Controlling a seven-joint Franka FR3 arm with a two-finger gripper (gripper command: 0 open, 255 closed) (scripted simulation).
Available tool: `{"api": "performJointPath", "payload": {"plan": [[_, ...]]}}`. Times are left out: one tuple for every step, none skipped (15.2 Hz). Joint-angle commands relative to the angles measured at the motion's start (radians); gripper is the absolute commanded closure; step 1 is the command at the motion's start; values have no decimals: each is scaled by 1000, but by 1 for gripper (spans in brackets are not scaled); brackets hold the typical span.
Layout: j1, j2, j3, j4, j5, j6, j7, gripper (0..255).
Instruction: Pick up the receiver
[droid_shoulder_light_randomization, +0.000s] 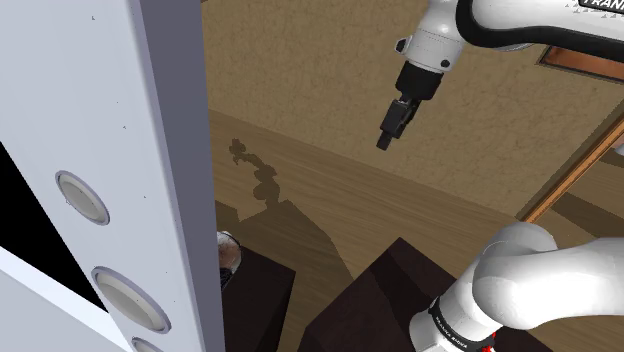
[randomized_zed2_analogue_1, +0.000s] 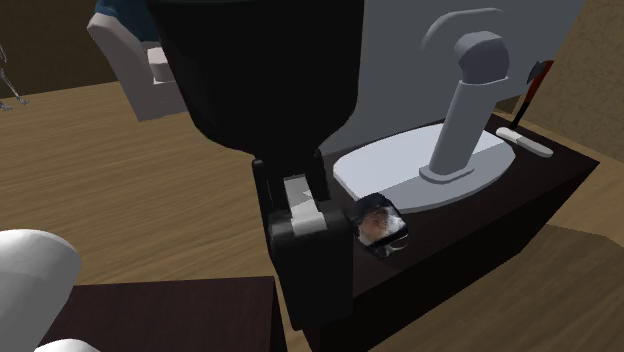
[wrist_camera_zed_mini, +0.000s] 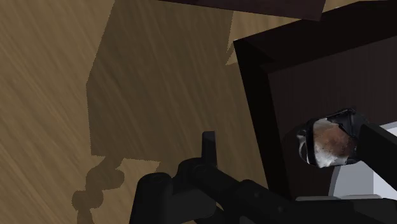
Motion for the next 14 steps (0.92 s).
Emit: {"api": "performJointPath", "payload": {"plan": [[0, 0, 0, 0, 0, 0, 0, 0], [6, 11, 22, -10, 7, 22, 17, 0], [13, 24, 43, -18, 13, 43, 34, 0], [19, 38, 65, -26, 20, 65, 51, 0], [25, 54, 86, -32, 25, 87, 68, 0], [31, 71, 108, -37, 30, 109, 85, 0], [36, 89, 129, -41, 35, 131, 102, 0], [42, 108, 151, -44, 38, 153, 120, 0], [46, 129, 173, -46, 41, 175, 137, 0], [51, 151, 195, -46, 43, 196, 155, 0], [54, 175, 216, -45, 44, 218, 174, 0], [58, 199, 238, -43, 44, 239, 192, 0], [61, 225, 260, -39, 43, 261, 211, 0], [63, 252, 282, -35, 41, 282, 231, 0]]}}
